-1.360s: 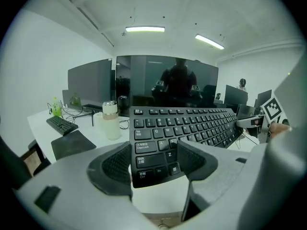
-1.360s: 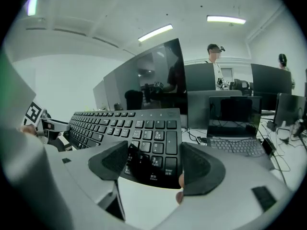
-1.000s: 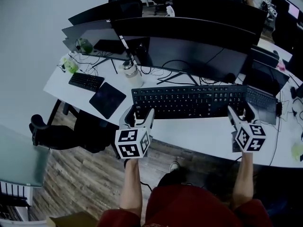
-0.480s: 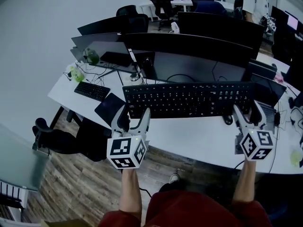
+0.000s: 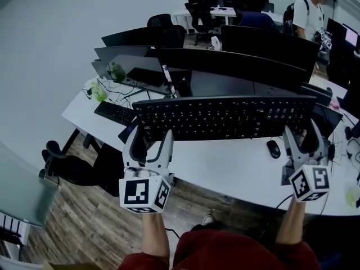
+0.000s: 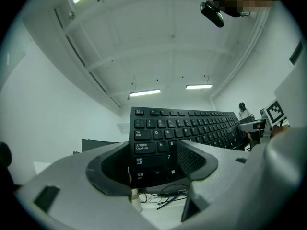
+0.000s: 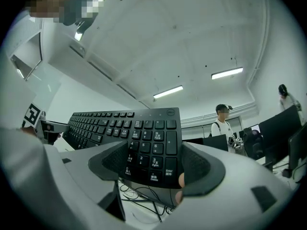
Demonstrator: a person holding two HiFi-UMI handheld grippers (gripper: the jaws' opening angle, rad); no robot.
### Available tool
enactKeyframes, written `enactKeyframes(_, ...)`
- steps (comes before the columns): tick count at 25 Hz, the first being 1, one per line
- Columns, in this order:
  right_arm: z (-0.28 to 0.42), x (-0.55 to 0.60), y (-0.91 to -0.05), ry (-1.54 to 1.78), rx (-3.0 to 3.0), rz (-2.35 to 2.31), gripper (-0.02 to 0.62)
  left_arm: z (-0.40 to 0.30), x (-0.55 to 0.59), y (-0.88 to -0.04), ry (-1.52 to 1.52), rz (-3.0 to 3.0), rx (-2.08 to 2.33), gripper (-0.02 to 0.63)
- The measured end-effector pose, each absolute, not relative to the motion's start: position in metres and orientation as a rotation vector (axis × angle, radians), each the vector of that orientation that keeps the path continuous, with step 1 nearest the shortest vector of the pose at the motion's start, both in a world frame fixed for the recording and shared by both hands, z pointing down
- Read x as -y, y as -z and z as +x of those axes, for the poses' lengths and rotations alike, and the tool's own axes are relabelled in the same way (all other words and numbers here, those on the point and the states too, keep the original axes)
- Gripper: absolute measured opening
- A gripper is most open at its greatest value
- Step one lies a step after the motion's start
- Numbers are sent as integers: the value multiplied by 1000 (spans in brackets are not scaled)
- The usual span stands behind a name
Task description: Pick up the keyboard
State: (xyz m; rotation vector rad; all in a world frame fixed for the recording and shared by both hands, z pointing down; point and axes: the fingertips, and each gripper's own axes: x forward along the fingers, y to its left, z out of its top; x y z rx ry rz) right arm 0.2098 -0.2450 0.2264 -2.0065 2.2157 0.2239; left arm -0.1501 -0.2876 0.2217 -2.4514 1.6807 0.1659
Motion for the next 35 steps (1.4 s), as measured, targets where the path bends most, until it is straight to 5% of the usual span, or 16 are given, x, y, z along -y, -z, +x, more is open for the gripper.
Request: enactKeyframes(35, 205, 251, -223, -269, -2201, -2021, 350, -154, 299, -225, -222, -2475, -1677, 293)
